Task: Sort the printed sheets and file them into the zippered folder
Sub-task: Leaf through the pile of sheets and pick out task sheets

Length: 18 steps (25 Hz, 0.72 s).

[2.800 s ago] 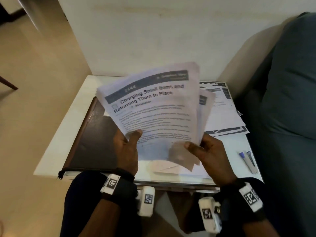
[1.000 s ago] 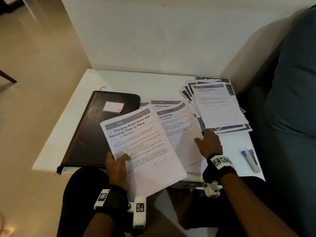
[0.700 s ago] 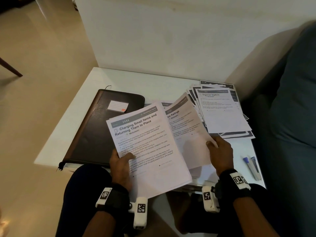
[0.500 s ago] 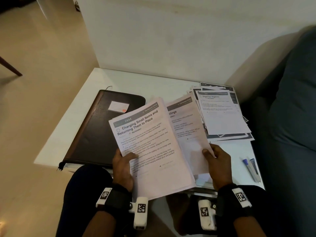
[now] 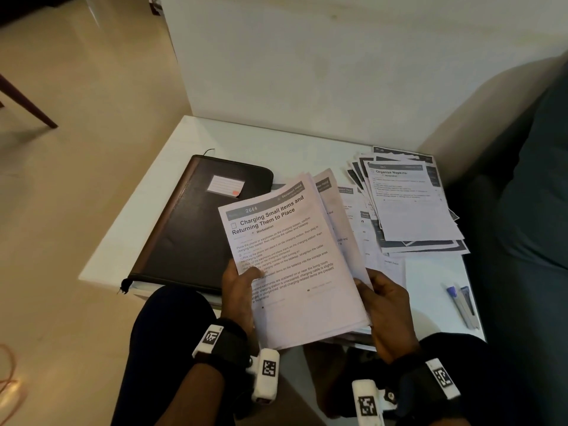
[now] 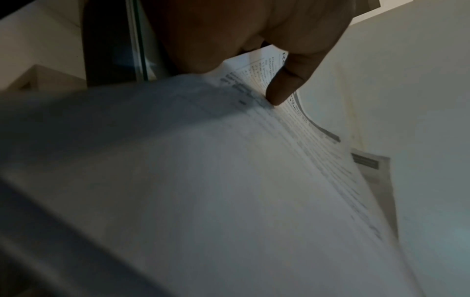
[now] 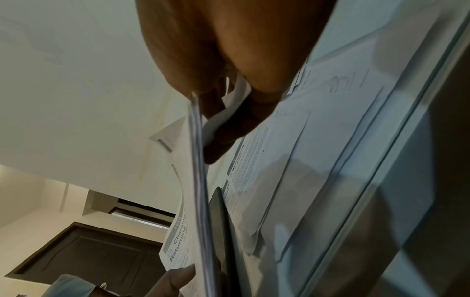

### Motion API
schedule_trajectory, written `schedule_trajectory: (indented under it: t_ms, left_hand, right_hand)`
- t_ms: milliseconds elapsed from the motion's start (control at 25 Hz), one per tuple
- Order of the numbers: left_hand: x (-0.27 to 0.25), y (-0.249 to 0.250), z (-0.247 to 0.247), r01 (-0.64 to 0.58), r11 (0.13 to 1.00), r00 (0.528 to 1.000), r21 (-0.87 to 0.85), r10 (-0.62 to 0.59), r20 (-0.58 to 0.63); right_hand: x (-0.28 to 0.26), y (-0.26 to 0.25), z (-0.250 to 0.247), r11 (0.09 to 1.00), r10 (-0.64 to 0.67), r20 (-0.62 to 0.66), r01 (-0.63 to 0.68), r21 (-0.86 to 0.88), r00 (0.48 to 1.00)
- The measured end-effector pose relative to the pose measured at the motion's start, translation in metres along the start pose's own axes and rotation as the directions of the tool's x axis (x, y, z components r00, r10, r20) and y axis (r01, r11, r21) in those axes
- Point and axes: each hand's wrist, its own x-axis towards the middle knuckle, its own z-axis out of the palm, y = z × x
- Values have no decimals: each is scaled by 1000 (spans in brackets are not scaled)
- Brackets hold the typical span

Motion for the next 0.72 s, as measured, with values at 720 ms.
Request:
schedule_trajectory:
  t_ms: [720]
  left_hand:
    - [-4, 57, 80, -425, 874, 892, 234, 361, 271]
  right_hand:
    - [51, -60, -22, 996, -75, 197, 63, 65, 978]
